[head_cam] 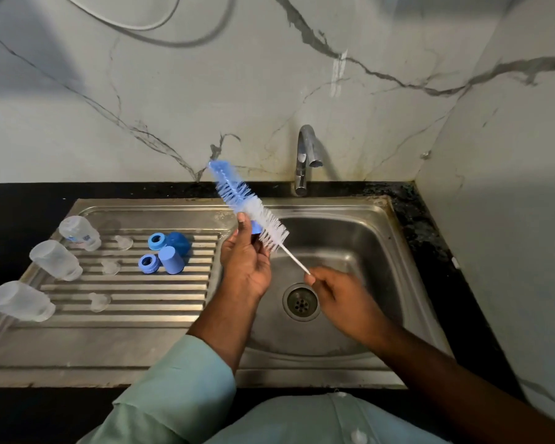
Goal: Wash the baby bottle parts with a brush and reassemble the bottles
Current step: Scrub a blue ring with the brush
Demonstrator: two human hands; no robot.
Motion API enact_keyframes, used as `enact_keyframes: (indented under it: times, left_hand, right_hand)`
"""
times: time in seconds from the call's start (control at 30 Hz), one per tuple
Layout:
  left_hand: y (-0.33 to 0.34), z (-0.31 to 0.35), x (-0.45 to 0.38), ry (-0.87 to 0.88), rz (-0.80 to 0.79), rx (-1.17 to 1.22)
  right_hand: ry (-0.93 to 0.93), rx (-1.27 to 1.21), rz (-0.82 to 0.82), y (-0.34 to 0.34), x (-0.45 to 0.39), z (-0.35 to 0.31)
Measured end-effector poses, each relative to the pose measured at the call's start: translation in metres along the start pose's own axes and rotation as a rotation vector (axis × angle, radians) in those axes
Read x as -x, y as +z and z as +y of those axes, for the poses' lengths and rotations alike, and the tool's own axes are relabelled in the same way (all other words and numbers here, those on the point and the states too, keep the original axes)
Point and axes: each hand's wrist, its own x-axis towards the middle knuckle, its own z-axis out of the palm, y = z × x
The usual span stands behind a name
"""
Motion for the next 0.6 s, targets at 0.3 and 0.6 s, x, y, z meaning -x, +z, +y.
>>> enact_keyframes:
  times: [0.3, 0.6]
  left_hand:
    - [-0.001, 0.001, -0.002, 0.041, 0.027, 0.005]
    - [-0.005, -0.009, -0.005, 0.012, 0.05, 0.001]
  right_hand:
    - [0.012, -0.065, 0.011, 0.006, 0.002, -0.01]
    - [0.002, -0.086, -0.003, 0.016, 0.007, -0.005]
